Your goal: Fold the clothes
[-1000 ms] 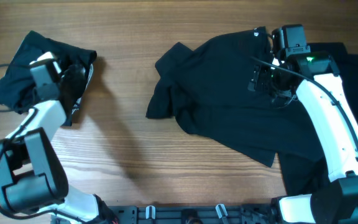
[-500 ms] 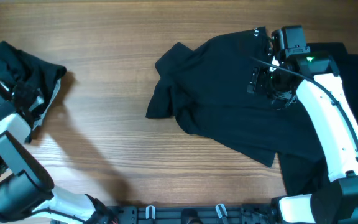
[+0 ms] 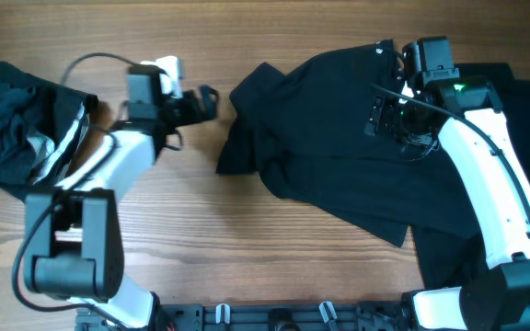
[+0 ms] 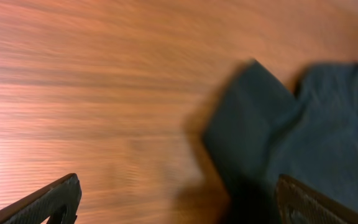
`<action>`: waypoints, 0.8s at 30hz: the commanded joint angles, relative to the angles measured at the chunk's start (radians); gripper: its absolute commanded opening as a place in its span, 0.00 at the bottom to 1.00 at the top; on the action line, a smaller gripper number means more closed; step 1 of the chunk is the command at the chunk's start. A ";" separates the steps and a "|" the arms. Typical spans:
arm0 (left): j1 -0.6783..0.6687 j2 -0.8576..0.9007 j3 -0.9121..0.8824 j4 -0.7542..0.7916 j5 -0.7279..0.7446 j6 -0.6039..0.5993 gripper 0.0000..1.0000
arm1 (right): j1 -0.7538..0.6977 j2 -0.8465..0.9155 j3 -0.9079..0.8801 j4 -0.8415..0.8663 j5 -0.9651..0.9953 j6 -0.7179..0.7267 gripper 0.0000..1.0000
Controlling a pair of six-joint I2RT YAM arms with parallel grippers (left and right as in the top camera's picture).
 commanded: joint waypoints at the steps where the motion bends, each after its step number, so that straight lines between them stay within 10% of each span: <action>1: -0.111 0.049 0.008 -0.010 -0.012 0.002 1.00 | 0.002 0.000 -0.003 -0.003 -0.016 -0.004 0.84; 7: -0.322 0.157 0.008 -0.016 -0.014 0.002 0.94 | 0.003 0.000 -0.003 -0.008 -0.016 -0.003 0.84; 11: -0.332 0.130 0.008 -0.084 -0.014 0.002 0.17 | 0.002 0.000 -0.003 -0.020 -0.011 -0.003 0.82; 13: -0.287 0.073 0.009 -0.145 -0.015 0.002 0.04 | 0.002 0.000 -0.003 -0.026 -0.003 0.000 0.75; 16: -0.145 -0.095 0.009 -0.362 -0.105 0.002 0.04 | 0.002 0.001 -0.003 -0.045 -0.004 0.000 0.36; 22: 0.115 -0.336 0.009 -0.721 -0.194 -0.025 0.04 | 0.002 0.007 -0.019 -0.070 -0.004 0.027 0.42; 23: 0.153 -0.360 0.009 -0.772 -0.183 -0.063 0.21 | 0.003 0.007 -0.029 -0.071 -0.004 0.026 0.43; 24: 0.174 -0.373 0.009 -0.797 -0.142 -0.066 0.80 | 0.003 0.007 -0.038 -0.071 -0.005 0.026 0.48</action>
